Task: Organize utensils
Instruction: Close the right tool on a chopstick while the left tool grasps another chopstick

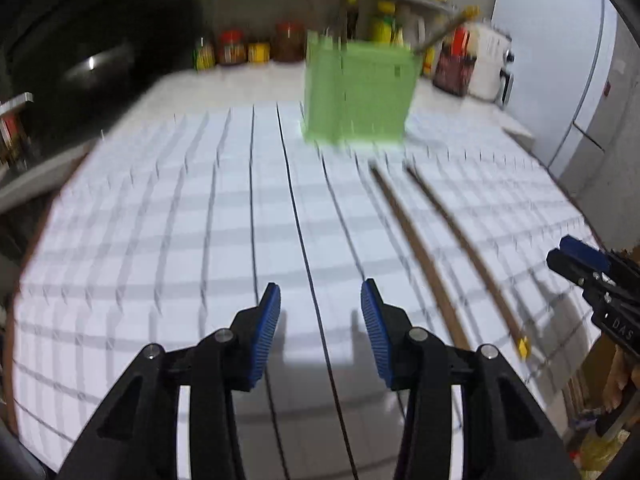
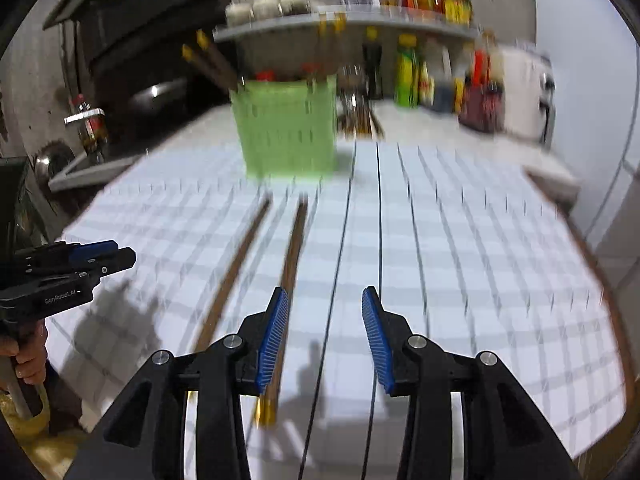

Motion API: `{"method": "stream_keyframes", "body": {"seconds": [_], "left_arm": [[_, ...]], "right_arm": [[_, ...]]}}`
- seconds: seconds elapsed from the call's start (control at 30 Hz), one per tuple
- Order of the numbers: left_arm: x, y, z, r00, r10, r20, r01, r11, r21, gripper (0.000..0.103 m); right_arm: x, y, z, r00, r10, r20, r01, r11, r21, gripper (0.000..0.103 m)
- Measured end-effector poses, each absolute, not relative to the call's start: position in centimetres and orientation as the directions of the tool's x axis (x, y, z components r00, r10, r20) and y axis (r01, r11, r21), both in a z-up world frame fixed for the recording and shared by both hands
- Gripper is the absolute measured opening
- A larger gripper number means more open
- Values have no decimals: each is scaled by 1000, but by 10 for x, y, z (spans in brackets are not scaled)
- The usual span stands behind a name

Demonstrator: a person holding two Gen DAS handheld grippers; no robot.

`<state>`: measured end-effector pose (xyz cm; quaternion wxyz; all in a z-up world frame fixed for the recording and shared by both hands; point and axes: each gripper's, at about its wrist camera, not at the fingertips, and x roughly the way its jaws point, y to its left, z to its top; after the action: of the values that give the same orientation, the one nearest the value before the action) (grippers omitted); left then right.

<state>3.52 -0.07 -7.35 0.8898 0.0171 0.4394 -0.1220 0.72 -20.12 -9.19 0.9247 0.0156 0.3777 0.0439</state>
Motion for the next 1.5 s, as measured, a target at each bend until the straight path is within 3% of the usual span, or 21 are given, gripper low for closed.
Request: {"method": "stream_keyframes", "body": {"seconds": [0.17,0.33,0.63,0.7,1.07,1.5], "left_arm": [[27,3,-88,561,-176,-809,212,975,-65,41],[26,7,-84,566,-174,-806,196,978,-74,41],[28,-1,-86,546,-197,-814,215,972,-91,41],[30,-5,-86,537,-206,-818,224,970,-98,41],[27,-40,-81,472,-216,-854,274,957,-91,41],[31,-77,-91,399,-211,-892,292,952,-94,41]], "right_arm": [[-1,-192,-115,665,139,-734,-94,990,103,26],[12,-186,-117,650,175,-739,-114,985,133,26],[22,-180,-125,638,120,-761,-116,991,60,20],[23,-181,-125,640,99,-762,-113,993,34,7],[7,-221,-123,609,33,-793,-21,999,26,7],[-6,-234,-124,624,67,-779,-18,997,71,7]]}}
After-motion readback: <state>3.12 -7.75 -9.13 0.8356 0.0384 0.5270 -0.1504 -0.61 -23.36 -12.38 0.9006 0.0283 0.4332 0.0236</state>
